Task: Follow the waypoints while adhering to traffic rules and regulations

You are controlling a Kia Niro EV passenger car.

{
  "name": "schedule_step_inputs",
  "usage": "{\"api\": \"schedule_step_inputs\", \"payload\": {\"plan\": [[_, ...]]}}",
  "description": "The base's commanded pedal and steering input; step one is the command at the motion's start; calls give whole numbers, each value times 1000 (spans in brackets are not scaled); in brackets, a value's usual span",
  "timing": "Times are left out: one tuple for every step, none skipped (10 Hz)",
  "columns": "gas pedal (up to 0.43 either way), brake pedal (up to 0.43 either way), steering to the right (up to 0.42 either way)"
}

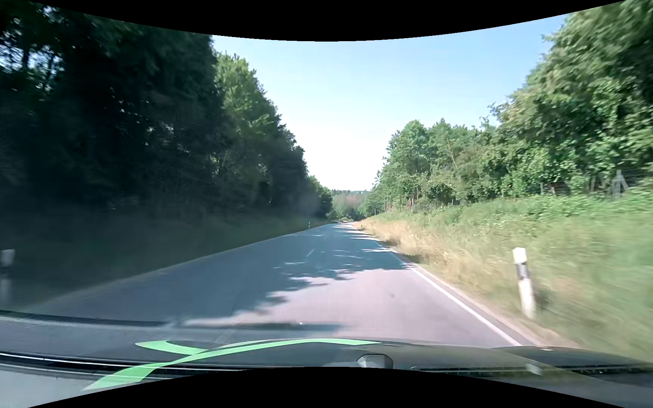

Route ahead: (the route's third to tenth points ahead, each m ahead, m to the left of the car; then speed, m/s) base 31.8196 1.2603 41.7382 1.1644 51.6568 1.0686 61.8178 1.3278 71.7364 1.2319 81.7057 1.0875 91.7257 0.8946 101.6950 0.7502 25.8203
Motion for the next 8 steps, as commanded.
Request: {"api": "schedule_step_inputs", "payload": {"plan": [[20,0,0],[20,0,0],[20,0,0],[20,0,-1],[20,0,-1],[20,0,-1],[20,0,-1],[20,0,-1]]}}
